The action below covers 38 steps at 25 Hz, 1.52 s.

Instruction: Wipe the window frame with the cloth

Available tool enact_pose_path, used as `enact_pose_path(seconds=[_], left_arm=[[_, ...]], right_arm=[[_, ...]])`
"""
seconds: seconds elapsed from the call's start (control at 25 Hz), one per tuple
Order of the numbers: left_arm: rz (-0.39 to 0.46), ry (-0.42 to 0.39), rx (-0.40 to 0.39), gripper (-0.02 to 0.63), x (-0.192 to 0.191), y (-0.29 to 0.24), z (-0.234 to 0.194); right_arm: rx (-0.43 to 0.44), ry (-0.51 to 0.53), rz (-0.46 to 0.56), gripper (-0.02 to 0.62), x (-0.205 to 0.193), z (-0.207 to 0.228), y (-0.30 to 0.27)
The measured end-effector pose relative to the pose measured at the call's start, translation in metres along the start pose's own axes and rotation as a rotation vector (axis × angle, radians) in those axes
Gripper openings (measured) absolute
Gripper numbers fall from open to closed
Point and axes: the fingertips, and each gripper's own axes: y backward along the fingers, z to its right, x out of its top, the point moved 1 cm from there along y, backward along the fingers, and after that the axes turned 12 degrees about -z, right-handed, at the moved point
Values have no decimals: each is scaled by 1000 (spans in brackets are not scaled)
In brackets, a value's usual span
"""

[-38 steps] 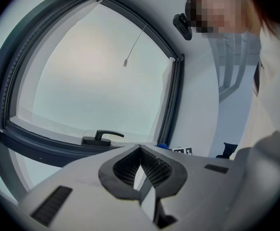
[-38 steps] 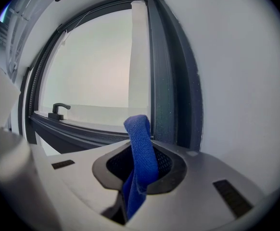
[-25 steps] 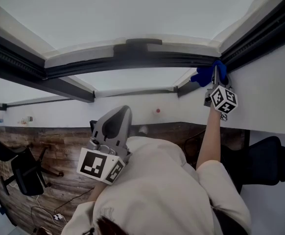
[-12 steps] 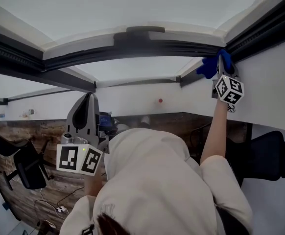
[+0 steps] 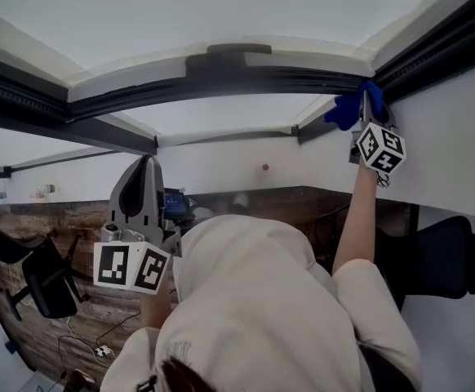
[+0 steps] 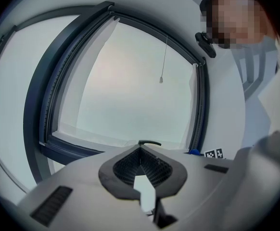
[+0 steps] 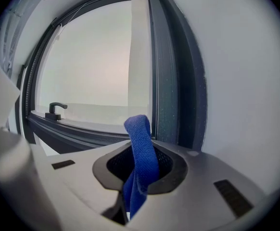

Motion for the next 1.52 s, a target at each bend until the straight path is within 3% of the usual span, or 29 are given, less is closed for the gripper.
enact_pose_path(seconds=[0.12, 0.24, 0.52, 0.72, 0.84, 1.04, 1.36, 1.52], left_arm=[[-7, -2, -11, 9, -2, 0, 3], [-12, 2, -17, 9, -4, 0, 4], [-9, 6, -25, 9, -5, 4, 1], [-5, 13, -14, 9, -7, 15, -8], [-14, 18, -11, 9, -9, 19, -13], [-15, 17, -7, 9, -6, 25, -21], [-16, 18, 11, 9, -10, 36, -32], [-34, 20, -18, 9, -21, 39, -27]], right_arm=[[5, -18, 83, 52, 12, -16, 15], [84, 18, 147, 52, 19, -59, 29], [354, 130, 104, 52, -1, -190, 28], [455, 179, 108, 52, 5, -244, 34], [500, 150, 106, 52, 13, -263, 46], [646, -6, 82, 52, 21, -285, 77], [724, 39, 21, 52, -4, -297, 149], [736, 44, 3, 52, -17, -298, 177]])
